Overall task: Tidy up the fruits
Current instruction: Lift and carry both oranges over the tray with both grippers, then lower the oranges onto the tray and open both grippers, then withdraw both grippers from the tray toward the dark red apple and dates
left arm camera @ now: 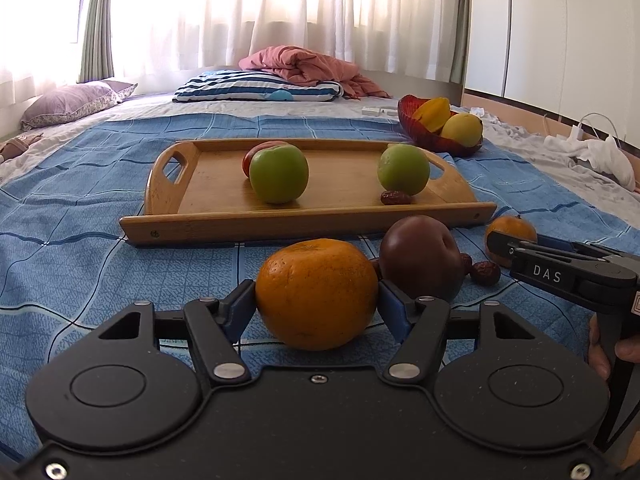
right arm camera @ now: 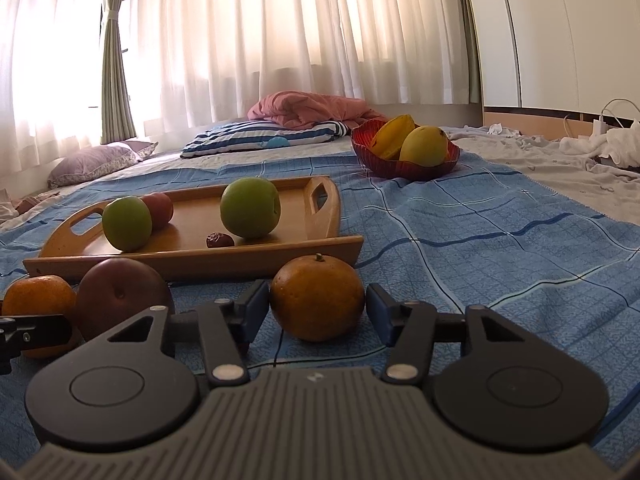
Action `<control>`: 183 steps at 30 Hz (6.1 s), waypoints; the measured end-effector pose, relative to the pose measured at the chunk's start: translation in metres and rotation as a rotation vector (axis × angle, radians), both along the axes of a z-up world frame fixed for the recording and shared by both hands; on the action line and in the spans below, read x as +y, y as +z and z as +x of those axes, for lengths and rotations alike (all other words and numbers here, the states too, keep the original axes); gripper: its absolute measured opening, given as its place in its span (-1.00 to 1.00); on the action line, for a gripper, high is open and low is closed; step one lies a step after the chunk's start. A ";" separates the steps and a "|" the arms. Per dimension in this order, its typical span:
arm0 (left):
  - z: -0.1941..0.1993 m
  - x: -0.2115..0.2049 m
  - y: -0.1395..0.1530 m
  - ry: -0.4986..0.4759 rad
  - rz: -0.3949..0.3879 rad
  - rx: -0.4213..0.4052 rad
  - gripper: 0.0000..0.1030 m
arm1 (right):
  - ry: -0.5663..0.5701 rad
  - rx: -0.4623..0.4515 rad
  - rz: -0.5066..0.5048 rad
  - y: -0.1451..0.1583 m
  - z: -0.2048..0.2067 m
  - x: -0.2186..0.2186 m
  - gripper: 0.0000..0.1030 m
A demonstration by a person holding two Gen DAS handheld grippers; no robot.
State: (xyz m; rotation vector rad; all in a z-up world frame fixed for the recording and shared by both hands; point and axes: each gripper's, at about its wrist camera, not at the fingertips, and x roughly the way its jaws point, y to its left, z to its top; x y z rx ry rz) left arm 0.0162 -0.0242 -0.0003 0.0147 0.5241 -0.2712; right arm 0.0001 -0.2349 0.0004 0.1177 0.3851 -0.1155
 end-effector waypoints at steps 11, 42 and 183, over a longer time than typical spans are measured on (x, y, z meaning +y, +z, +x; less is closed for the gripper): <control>-0.001 0.003 0.003 0.007 -0.005 0.005 0.23 | -0.006 0.009 -0.015 0.003 0.000 0.003 0.07; 0.094 0.061 0.089 0.154 0.005 -0.140 0.22 | 0.066 -0.032 0.091 0.084 0.069 0.005 0.06; 0.101 0.022 0.066 0.069 -0.038 -0.022 0.91 | 0.246 0.115 -0.048 0.082 0.095 0.016 0.82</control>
